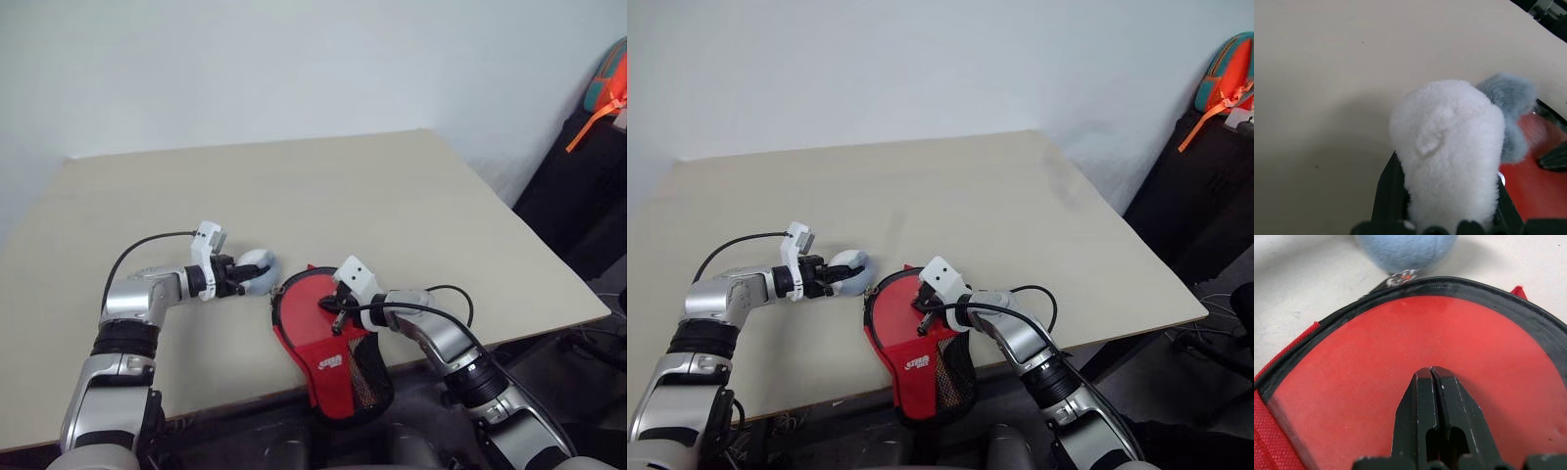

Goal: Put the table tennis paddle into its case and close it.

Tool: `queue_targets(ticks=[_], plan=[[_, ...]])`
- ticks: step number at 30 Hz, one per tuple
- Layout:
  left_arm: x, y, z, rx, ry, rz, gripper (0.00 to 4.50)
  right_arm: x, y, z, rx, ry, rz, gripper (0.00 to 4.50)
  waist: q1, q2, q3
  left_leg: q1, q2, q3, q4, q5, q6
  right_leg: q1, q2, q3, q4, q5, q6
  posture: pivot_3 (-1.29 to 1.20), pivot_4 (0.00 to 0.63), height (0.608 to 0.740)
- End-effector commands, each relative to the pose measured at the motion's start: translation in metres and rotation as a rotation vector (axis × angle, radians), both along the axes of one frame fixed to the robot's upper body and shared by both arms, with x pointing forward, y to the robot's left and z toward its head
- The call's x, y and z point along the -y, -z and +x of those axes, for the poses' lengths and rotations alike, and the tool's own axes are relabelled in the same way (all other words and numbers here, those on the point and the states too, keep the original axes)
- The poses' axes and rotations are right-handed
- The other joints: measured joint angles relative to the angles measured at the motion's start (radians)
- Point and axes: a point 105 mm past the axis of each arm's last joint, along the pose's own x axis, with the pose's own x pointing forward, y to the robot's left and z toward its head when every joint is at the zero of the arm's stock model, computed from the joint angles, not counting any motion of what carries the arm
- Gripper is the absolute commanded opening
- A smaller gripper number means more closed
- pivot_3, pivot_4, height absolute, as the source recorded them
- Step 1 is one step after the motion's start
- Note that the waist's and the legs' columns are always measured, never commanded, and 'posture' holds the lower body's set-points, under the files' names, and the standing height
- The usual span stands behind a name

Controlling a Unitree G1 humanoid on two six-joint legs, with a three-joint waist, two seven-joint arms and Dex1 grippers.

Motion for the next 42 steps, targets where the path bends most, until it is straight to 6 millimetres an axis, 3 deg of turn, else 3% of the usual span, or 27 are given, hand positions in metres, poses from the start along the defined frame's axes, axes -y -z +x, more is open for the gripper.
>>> queue_targets(ticks=[1, 7, 12, 19, 25, 28, 31, 33, 37, 42], plan=[[0.003, -0.024, 0.018, 0.102, 0.023, 0.031, 0.35, -0.001, 0.003, -0.003, -0.005, -0.021, -0.015, 0.00, 0.000, 0.000, 0.000, 0.000, 0.000, 0.000, 0.000, 0.000, 0.000, 0.000, 0.000, 0.000, 0.000, 0.000, 0.000, 0.00, 0.000, 0.715], [0.001, -0.028, 0.036, 0.156, 0.012, 0.102, 0.35, -0.003, 0.003, -0.003, -0.004, -0.024, -0.010, 0.00, 0.000, -0.002, 0.000, 0.000, 0.000, -0.001, 0.001, 0.000, 0.000, 0.000, 0.000, 0.000, 0.000, 0.000, 0.000, 0.00, 0.000, 0.715], [0.017, -0.037, 0.058, 0.209, -0.031, 0.141, 0.35, -0.004, 0.003, -0.002, 0.000, -0.022, -0.008, 0.00, 0.005, -0.005, 0.000, -0.001, 0.000, -0.003, 0.004, 0.000, 0.001, 0.001, 0.000, -0.002, 0.000, -0.001, 0.002, 0.00, 0.000, 0.715], [0.058, -0.052, 0.085, 0.322, -0.070, 0.209, 0.35, -0.003, 0.003, 0.000, 0.007, -0.015, -0.010, 0.00, 0.005, -0.006, 0.000, -0.003, 0.000, -0.004, 0.009, -0.002, 0.003, 0.001, 0.000, -0.002, 0.003, -0.002, 0.003, 0.00, 0.000, 0.715], [0.100, -0.064, 0.093, 0.401, -0.029, 0.220, 0.35, -0.002, 0.003, 0.000, 0.008, -0.010, -0.011, 0.00, 0.006, -0.006, 0.000, -0.012, 0.000, -0.006, 0.023, -0.005, 0.008, -0.003, -0.001, -0.003, 0.014, -0.003, 0.005, 0.00, 0.000, 0.715], [0.131, -0.066, 0.087, 0.425, 0.089, 0.196, 0.35, -0.001, 0.003, 0.000, 0.008, -0.009, -0.013, 0.00, 0.006, -0.006, 0.000, -0.015, 0.000, -0.008, 0.026, -0.005, 0.009, -0.004, -0.002, -0.004, 0.014, -0.004, 0.006, 0.00, 0.000, 0.715], [0.172, -0.055, 0.061, 0.413, 0.361, 0.148, 0.35, -0.001, 0.004, 0.000, 0.009, -0.008, -0.016, 0.00, 0.011, -0.006, 0.000, -0.016, 0.000, -0.008, 0.029, -0.007, 0.011, -0.004, -0.003, -0.005, 0.015, -0.004, 0.006, 0.00, 0.000, 0.715], [0.184, -0.050, 0.045, 0.415, 0.500, 0.126, 0.35, 0.000, 0.004, -0.001, 0.009, -0.011, -0.018, 0.00, 0.014, -0.006, 0.000, -0.017, 0.000, -0.008, 0.030, -0.008, 0.012, -0.004, -0.003, -0.006, 0.015, -0.004, 0.006, 0.00, 0.000, 0.715], [0.187, -0.042, 0.020, 0.450, 0.715, 0.122, 0.35, 0.000, 0.005, -0.001, 0.010, -0.014, -0.022, 0.00, 0.004, -0.005, 0.000, -0.017, 0.000, -0.007, 0.032, -0.009, 0.014, -0.004, -0.004, -0.004, 0.015, -0.003, 0.005, 0.00, 0.000, 0.715], [0.171, -0.036, 0.011, 0.465, 0.772, 0.139, 0.35, 0.000, 0.004, -0.001, 0.011, -0.018, -0.022, 0.00, 0.005, -0.005, 0.000, -0.017, 0.001, -0.007, 0.032, -0.009, 0.013, -0.005, -0.003, -0.004, 0.015, -0.002, 0.003, 0.00, 0.000, 0.715]])
